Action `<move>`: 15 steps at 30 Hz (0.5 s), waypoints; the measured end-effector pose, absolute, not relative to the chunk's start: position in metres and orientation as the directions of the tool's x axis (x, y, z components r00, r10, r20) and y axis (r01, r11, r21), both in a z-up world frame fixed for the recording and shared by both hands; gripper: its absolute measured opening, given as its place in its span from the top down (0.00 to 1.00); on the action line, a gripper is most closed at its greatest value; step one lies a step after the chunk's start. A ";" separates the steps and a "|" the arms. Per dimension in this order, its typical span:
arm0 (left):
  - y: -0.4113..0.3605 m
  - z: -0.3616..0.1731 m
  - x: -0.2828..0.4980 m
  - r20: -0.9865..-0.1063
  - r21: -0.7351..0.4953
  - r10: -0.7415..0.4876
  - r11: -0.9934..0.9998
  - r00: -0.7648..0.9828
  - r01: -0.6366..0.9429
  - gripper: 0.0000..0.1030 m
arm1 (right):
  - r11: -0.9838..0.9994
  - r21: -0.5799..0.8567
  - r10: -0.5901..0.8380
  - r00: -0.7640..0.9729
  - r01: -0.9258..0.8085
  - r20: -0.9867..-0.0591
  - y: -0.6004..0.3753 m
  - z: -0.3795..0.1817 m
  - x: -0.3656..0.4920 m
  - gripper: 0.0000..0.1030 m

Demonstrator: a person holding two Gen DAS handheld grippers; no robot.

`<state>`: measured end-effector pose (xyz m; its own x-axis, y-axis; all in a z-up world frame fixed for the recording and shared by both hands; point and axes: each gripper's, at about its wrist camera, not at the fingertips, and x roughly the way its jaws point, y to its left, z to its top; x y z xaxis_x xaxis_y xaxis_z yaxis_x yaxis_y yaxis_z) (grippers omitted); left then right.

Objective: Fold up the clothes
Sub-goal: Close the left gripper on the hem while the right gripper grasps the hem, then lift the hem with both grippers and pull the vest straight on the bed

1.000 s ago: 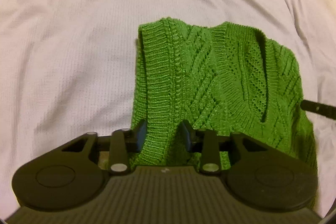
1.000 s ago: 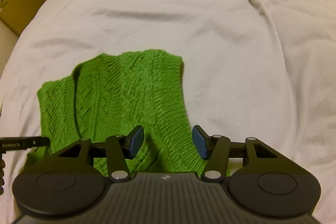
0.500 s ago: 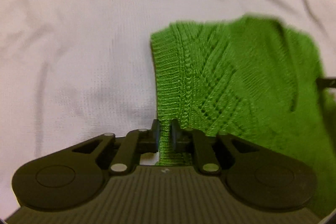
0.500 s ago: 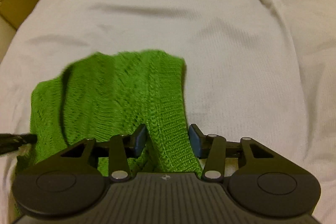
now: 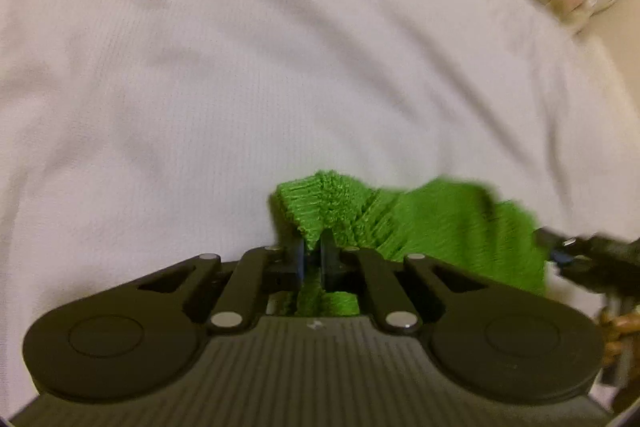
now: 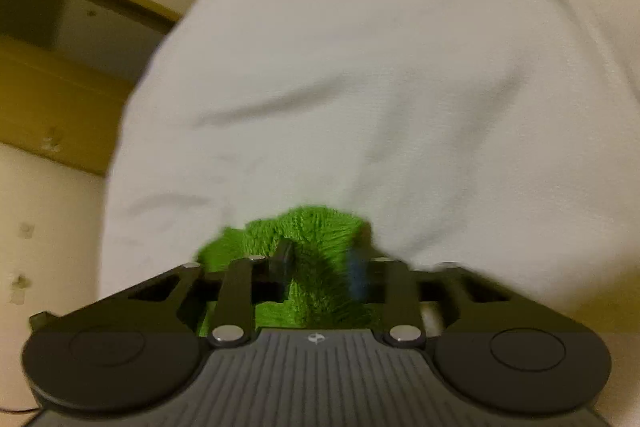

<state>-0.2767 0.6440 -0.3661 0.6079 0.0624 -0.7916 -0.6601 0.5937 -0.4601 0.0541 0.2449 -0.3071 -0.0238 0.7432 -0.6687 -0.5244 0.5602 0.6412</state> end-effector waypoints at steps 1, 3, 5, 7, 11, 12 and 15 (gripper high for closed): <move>0.642 -0.359 -0.279 -0.767 -0.483 0.057 0.604 0.640 -0.634 0.96 | 0.527 0.662 0.770 -0.031 -0.533 -0.638 0.245 -0.304 0.053 0.93; 0.639 -0.345 -0.285 -0.713 -0.526 0.046 0.624 0.699 -0.578 0.96 | 0.510 0.653 0.792 0.008 -0.560 -0.611 0.242 -0.292 0.047 0.94; 0.636 -0.334 -0.286 -0.669 -0.546 0.040 0.652 0.742 -0.526 0.96 | 0.519 0.618 0.797 0.074 -0.591 -0.599 0.237 -0.278 0.041 0.94; 0.637 -0.332 -0.281 -0.658 -0.531 0.046 0.679 0.752 -0.506 0.96 | 0.530 0.580 0.801 0.140 -0.619 -0.582 0.232 -0.265 0.034 0.94; 0.631 -0.331 -0.275 -0.707 -0.447 0.100 0.704 0.700 -0.552 0.95 | 0.568 0.498 0.788 0.256 -0.655 -0.560 0.226 -0.244 0.025 0.94; 0.628 -0.330 -0.275 -0.720 -0.421 0.117 0.710 0.684 -0.565 0.94 | 0.614 0.472 0.741 0.255 -0.632 -0.621 0.234 -0.259 0.033 0.93; 0.618 -0.326 -0.273 -0.757 -0.340 0.169 0.724 0.631 -0.601 0.87 | 0.736 0.378 0.574 0.222 -0.562 -0.788 0.255 -0.299 0.055 0.87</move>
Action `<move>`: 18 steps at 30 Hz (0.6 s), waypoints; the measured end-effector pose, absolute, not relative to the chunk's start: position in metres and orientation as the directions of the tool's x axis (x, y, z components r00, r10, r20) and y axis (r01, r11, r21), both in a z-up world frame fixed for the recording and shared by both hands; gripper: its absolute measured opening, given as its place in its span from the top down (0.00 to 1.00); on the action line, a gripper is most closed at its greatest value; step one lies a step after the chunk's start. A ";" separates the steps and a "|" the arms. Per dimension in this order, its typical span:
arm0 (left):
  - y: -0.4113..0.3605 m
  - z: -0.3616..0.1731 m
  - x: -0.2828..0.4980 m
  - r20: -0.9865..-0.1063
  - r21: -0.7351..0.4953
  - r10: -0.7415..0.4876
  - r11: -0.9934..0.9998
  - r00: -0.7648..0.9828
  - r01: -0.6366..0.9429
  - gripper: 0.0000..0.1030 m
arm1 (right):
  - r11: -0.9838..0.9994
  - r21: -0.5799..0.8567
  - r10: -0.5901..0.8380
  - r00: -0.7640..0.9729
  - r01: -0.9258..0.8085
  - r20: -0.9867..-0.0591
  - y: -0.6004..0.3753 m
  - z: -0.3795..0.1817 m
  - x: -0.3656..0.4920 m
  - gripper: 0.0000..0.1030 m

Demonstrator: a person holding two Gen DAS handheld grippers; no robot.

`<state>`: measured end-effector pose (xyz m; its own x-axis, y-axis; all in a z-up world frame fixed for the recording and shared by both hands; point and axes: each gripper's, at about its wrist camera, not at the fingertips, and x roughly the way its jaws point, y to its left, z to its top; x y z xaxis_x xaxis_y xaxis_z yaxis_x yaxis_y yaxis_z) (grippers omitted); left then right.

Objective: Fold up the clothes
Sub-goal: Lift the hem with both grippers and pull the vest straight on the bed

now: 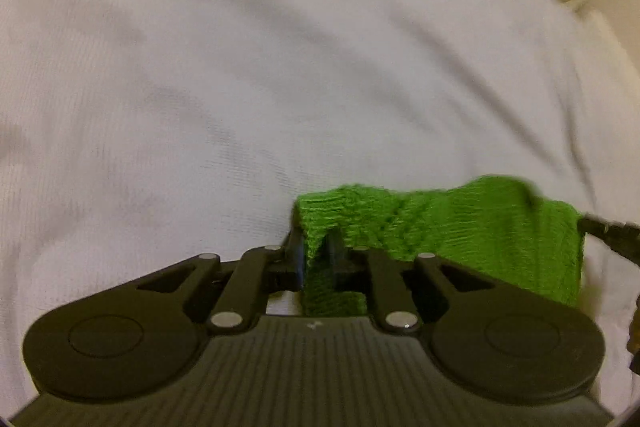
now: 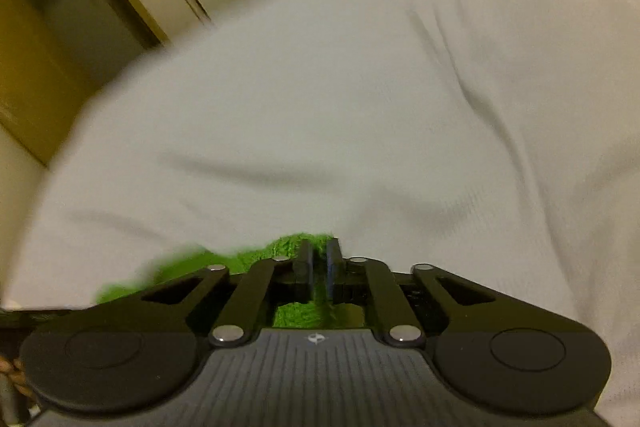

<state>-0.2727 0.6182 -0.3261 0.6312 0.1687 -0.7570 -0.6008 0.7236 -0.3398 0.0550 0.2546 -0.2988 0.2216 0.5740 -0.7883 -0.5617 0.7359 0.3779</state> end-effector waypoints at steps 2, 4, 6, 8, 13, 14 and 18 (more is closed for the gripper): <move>0.612 -0.324 -0.271 -0.778 -0.284 0.204 0.730 0.595 -0.622 0.78 | 0.776 0.343 0.523 0.235 -0.529 -0.819 0.253 -0.301 0.059 0.84; 0.605 -0.321 -0.270 -0.795 -0.228 0.239 0.734 0.557 -0.640 0.79 | 0.790 0.324 0.525 0.301 -0.520 -0.796 0.236 -0.285 0.049 0.55; 0.599 -0.319 -0.269 -0.810 -0.170 0.275 0.735 0.518 -0.656 0.80 | 0.785 0.290 0.522 0.333 -0.547 -0.785 0.221 -0.269 0.035 0.42; 0.592 -0.317 -0.268 -0.821 -0.112 0.310 0.735 0.479 -0.669 0.88 | 0.758 0.264 0.524 0.315 -0.597 -0.791 0.210 -0.258 0.014 0.42; 0.500 -0.329 -0.269 -0.858 -0.044 0.194 0.895 0.476 -0.444 0.88 | 0.657 0.194 0.453 0.176 -0.728 -0.874 0.198 -0.271 -0.053 0.48; 0.489 -0.339 -0.274 -0.873 -0.024 0.193 0.900 0.449 -0.435 0.87 | 0.638 0.175 0.425 0.154 -0.750 -0.892 0.199 -0.278 -0.066 0.49; 0.478 -0.370 -0.329 -0.912 -0.028 0.207 0.831 0.355 -0.556 0.87 | 0.595 0.023 0.290 0.187 -0.804 -0.939 0.165 -0.301 -0.109 0.49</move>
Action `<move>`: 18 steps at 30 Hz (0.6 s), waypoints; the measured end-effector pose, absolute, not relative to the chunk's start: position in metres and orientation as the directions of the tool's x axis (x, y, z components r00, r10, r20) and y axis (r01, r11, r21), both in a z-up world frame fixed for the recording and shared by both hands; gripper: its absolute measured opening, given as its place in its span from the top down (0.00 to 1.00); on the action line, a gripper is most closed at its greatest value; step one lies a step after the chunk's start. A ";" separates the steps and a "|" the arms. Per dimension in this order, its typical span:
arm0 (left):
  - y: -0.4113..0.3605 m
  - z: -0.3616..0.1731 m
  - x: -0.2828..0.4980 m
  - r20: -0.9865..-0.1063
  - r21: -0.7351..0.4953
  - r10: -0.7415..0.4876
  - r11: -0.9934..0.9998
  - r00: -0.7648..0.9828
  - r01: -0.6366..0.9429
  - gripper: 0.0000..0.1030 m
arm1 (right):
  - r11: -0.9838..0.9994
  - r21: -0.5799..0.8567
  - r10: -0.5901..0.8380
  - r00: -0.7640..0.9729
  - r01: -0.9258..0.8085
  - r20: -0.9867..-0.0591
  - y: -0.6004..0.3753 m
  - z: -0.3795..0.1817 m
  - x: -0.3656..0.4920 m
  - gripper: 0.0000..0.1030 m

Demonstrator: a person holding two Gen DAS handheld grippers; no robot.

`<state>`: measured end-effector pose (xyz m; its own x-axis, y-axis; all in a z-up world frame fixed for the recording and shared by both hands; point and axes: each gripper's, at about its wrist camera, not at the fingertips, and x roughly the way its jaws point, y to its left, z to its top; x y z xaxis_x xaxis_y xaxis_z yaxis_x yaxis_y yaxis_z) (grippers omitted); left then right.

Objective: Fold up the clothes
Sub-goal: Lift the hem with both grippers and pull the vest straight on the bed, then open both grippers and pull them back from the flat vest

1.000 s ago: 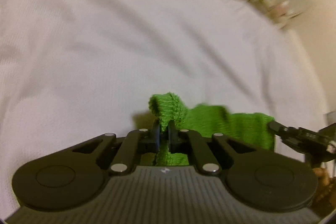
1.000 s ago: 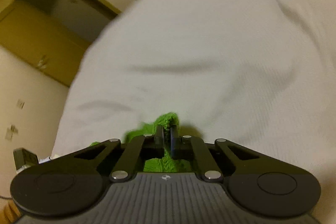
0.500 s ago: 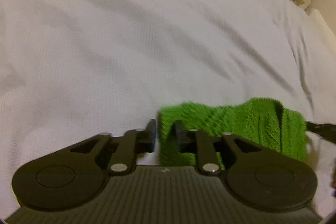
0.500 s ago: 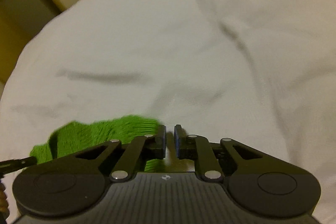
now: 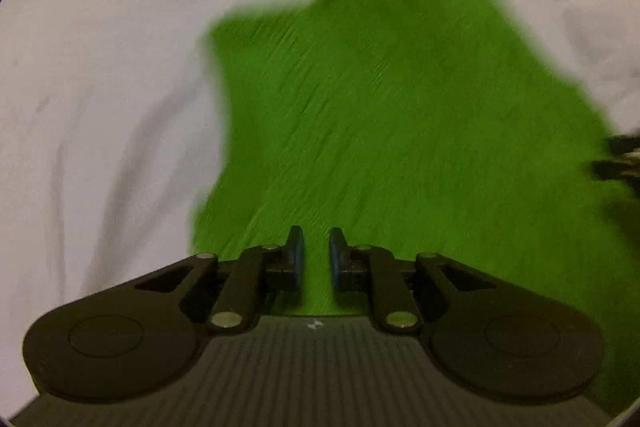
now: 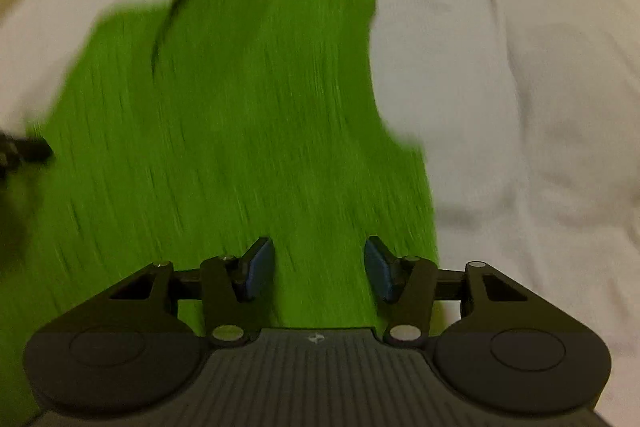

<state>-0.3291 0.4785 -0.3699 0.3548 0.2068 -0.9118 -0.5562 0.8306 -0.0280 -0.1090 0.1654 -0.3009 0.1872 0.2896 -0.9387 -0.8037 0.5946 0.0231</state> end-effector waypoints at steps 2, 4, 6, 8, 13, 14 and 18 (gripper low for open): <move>0.474 -0.364 -0.354 -0.915 -0.047 0.215 0.784 0.341 -0.619 0.94 | 0.605 0.017 0.276 0.190 -0.796 -0.942 0.134 -0.299 -0.131 0.46; 0.470 -0.356 -0.379 -0.918 -0.066 0.222 0.733 0.330 -0.677 0.97 | 0.633 0.025 0.255 0.178 -0.774 -0.950 0.104 -0.297 -0.144 0.44; 0.457 -0.338 -0.397 -0.920 -0.074 0.225 0.705 0.321 -0.705 0.97 | 0.677 0.044 0.223 0.148 -0.735 -0.964 0.076 -0.291 -0.156 0.42; 0.439 -0.315 -0.410 -0.912 -0.085 0.237 0.691 0.336 -0.718 0.96 | 0.711 0.065 0.221 0.134 -0.700 -0.966 0.059 -0.281 -0.162 0.42; 0.377 -0.281 -0.417 -0.876 -0.128 0.249 0.706 0.413 -0.697 0.94 | 0.632 0.125 0.356 0.144 -0.765 -0.923 0.060 -0.244 -0.174 0.42; 0.365 -0.285 -0.417 -0.880 -0.115 0.256 0.703 0.400 -0.702 0.92 | 0.595 0.139 0.380 0.124 -0.792 -0.917 0.068 -0.245 -0.177 0.42; 0.330 -0.307 -0.436 -0.901 -0.071 0.276 0.667 0.335 -0.742 0.91 | 0.474 0.174 0.400 0.035 -0.863 -0.916 0.070 -0.265 -0.189 0.42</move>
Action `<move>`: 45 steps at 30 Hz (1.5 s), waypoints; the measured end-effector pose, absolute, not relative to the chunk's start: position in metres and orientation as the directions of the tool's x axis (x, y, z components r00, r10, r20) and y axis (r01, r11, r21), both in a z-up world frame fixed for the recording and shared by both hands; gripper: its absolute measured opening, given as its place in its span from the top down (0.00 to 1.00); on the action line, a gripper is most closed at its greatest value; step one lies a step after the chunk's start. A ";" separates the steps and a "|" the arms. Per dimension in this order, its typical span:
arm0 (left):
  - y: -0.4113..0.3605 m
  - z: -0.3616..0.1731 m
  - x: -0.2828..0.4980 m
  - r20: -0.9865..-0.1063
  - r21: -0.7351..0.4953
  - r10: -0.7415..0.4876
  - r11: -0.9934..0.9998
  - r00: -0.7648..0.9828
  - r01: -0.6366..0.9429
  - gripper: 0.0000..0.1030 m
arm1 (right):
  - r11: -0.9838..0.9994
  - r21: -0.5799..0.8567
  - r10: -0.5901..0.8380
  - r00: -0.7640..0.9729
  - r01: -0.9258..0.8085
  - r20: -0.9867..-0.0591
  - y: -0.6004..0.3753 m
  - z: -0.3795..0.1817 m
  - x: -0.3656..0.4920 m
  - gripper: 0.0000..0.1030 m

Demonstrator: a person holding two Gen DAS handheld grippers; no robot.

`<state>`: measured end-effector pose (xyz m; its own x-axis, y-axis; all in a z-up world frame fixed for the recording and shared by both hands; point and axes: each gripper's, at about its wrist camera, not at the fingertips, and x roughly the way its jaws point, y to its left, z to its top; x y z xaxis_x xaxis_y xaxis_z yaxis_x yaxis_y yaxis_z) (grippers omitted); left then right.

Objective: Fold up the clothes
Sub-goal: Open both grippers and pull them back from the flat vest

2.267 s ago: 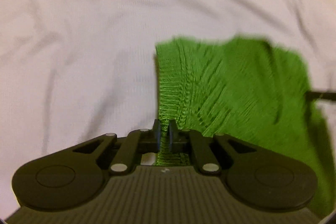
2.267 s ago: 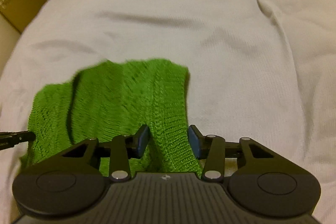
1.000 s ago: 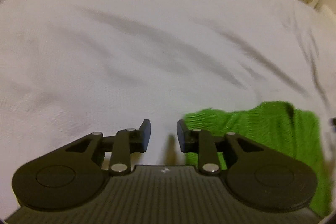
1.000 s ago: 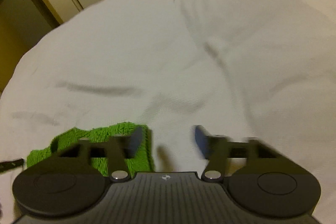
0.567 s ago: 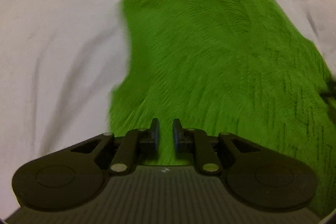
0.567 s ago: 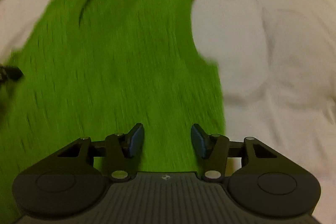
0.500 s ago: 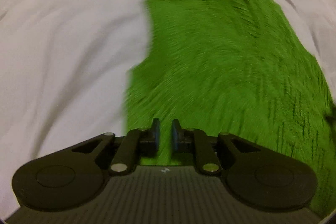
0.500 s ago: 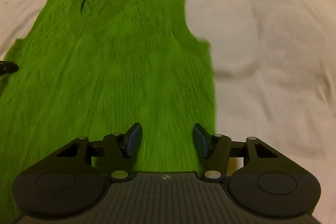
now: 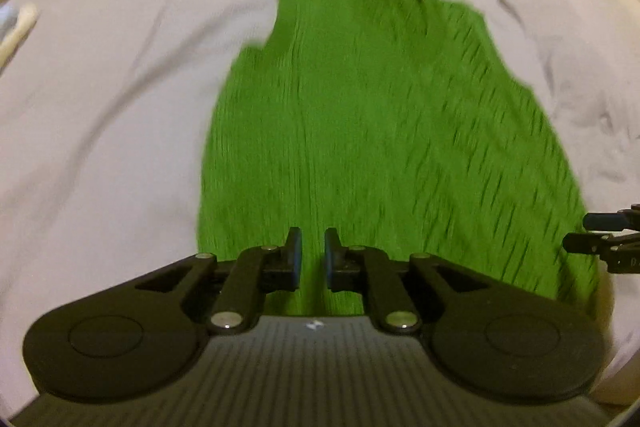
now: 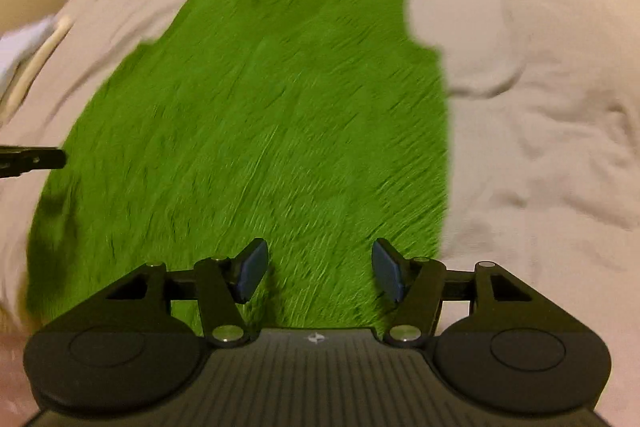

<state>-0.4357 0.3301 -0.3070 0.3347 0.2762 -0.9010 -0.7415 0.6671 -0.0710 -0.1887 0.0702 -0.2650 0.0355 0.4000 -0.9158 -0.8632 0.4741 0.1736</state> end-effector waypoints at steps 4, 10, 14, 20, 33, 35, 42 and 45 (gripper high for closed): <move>0.298 -0.329 -0.462 -0.919 -0.035 0.288 0.621 0.269 -0.783 0.91 | 0.412 0.200 0.404 -0.019 -0.889 -0.915 0.040 -0.290 -0.201 0.38; 0.279 -0.343 -0.481 -0.915 -0.039 0.300 0.601 0.270 -0.799 0.91 | 0.451 0.249 0.416 -0.045 -0.857 -0.908 0.009 -0.310 -0.197 0.29; 0.285 -0.354 -0.480 -0.895 -0.054 0.306 0.649 0.325 -0.759 0.91 | 0.476 0.264 0.460 -0.018 -0.839 -0.888 0.010 -0.317 -0.201 0.21; 0.284 -0.364 -0.503 -0.844 -0.118 0.306 0.694 0.440 -0.710 0.91 | 0.515 0.258 0.519 0.058 -0.818 -0.853 0.009 -0.329 -0.217 0.13; 0.249 -0.369 -0.521 -0.716 -0.079 0.453 0.703 0.531 -0.707 0.91 | 0.506 0.261 0.654 0.168 -0.822 -0.738 -0.011 -0.340 -0.236 0.00; 0.238 -0.360 -0.524 -0.731 -0.074 0.459 0.683 0.505 -0.727 0.91 | 0.524 0.258 0.654 0.190 -0.811 -0.732 -0.017 -0.337 -0.243 0.00; 0.202 -0.328 -0.531 -0.779 -0.051 0.471 0.610 0.414 -0.791 0.78 | 0.595 0.371 0.675 0.192 -0.713 -0.712 -0.062 -0.296 -0.272 0.02; 0.175 -0.310 -0.539 -0.771 -0.034 0.496 0.595 0.400 -0.803 0.76 | 0.617 0.379 0.688 0.240 -0.689 -0.685 -0.082 -0.273 -0.289 0.02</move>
